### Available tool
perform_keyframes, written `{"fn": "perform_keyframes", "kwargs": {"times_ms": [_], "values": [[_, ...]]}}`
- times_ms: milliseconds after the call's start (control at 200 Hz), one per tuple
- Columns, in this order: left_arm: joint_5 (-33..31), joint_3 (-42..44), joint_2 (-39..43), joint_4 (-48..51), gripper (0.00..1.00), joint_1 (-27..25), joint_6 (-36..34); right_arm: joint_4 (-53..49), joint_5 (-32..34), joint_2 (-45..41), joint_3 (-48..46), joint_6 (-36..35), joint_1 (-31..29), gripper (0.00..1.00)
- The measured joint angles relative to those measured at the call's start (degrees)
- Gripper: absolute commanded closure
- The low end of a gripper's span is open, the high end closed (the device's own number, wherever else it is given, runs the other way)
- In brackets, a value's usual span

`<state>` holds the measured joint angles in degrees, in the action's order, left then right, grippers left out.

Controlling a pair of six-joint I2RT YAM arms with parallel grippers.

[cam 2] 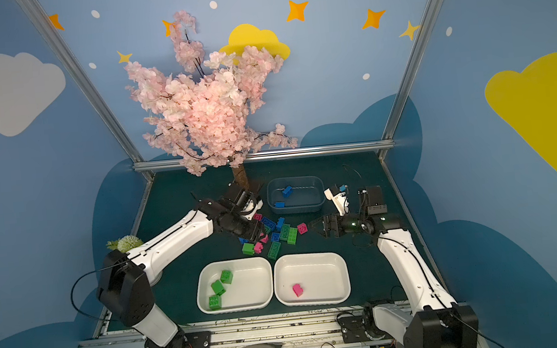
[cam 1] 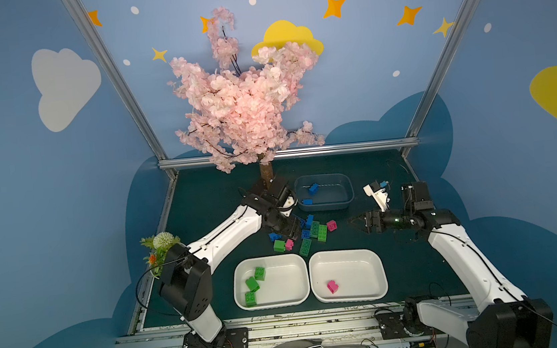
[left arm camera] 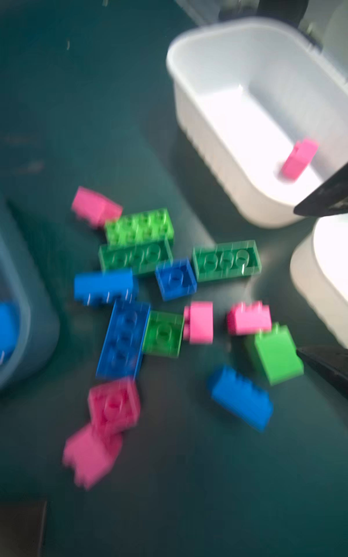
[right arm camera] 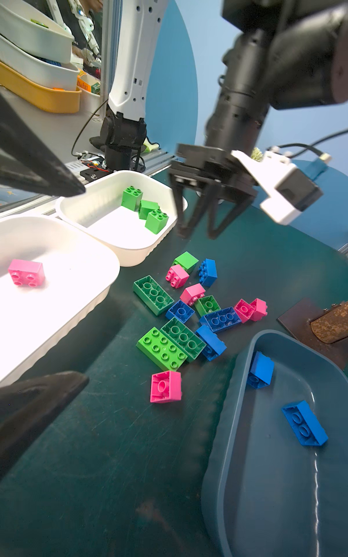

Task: Sort the legos into containers by color
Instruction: 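Return the left gripper to the pile and grasp a blue brick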

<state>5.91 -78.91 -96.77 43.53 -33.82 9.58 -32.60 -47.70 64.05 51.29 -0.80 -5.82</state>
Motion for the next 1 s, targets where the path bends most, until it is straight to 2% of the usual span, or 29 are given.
{"fn": "perform_keyframes", "kwargs": {"times_ms": [90, 290, 686, 841, 1001], "values": [[-1.53, 0.02, -1.81, -0.28, 0.34, 2.49, -3.74, 0.17, 0.02, 0.50, 0.02, 0.00, -0.24, 0.11], [-2.69, 0.79, -7.32, -2.75, 0.35, 4.04, -9.11, 0.20, 0.02, 0.87, 0.26, -0.07, -0.46, 0.11], [-4.33, 2.64, -14.14, -7.02, 0.45, 5.64, -13.00, 0.17, 0.04, 1.40, 0.26, -0.11, -0.50, 0.11], [-5.09, 2.71, -15.39, -7.34, 0.56, 5.97, -14.12, 0.13, 0.07, 1.73, 0.26, -0.48, -0.50, 0.10], [-5.73, 3.23, -15.52, -7.61, 0.77, 6.36, -14.49, 0.11, 0.09, 1.73, 0.28, -0.55, -0.50, 0.11]]}}
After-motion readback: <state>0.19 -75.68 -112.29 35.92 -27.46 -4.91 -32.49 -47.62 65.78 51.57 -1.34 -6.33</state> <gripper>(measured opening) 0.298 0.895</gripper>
